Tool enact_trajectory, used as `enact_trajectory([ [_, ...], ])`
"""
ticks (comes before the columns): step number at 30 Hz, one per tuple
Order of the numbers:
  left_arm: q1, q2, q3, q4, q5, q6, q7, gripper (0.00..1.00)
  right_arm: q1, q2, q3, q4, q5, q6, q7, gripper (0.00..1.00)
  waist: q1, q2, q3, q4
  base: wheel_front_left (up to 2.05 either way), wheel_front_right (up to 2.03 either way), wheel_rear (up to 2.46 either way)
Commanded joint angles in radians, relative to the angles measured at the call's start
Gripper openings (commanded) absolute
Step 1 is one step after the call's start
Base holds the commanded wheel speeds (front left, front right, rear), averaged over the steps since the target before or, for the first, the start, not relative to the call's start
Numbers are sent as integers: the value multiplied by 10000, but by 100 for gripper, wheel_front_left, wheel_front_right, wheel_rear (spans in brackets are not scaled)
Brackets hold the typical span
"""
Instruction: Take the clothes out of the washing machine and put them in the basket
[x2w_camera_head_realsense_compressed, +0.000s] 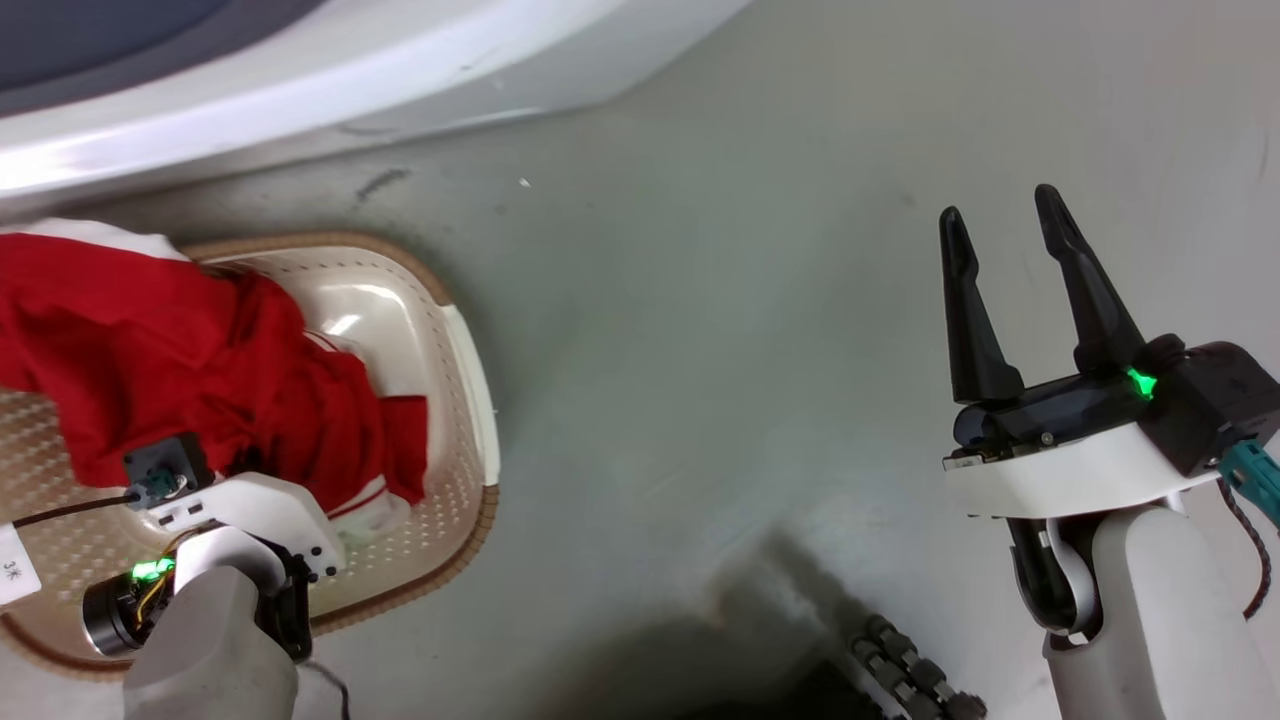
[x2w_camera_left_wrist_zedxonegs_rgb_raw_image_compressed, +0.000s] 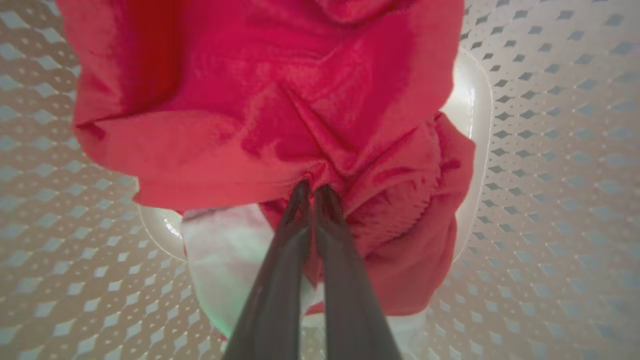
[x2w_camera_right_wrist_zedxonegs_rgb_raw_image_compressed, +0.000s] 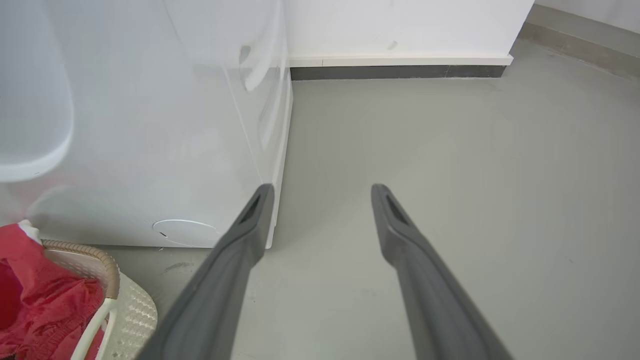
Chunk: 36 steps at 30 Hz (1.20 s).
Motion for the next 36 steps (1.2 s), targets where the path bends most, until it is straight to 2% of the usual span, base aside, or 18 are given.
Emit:
enact_trajectory([
  [1, -167, -3, 49, 118, -47, -26, -21, 0, -128, 5, 29, -56, 66, -7, -62, 100, -2, 0, 387, -286, 0, 0, 0],
  [10, -470, -158, 324, 537, -73, -120, -22, 0, -231, 4, 92, -104, -56, -7, -131, 100, -2, 0, 546, -212, 0, 0, 0],
  [11, -463, -236, 310, 618, -39, -183, -22, 100, -224, 2, 111, -20, -107, -7, -130, 100, -2, 0, 303, -108, 0, 0, 0],
  [15, -310, -394, 319, 654, 32, -321, -22, 100, -190, 1, 85, 124, -135, -7, -135, 100, -2, 0, -289, 106, 0, 0, 0],
  [22, 601, -785, 556, 168, 192, -474, -24, 100, 182, -1, 16, 675, -253, -7, -143, 100, -2, 0, -2339, 656, 0, 0, 0],
  [30, 2014, -1138, 944, -1123, 755, -579, -25, 100, 1037, -1, -338, 1055, -501, -7, 101, 100, -2, 0, -4605, 1261, 0, 0, 0],
  [36, 2783, -1439, 1281, -2263, 1209, -667, -23, 100, 1708, 0, -592, 919, -630, -7, 401, 100, -2, 0, -5697, 1640, 0, 0, 0],
])
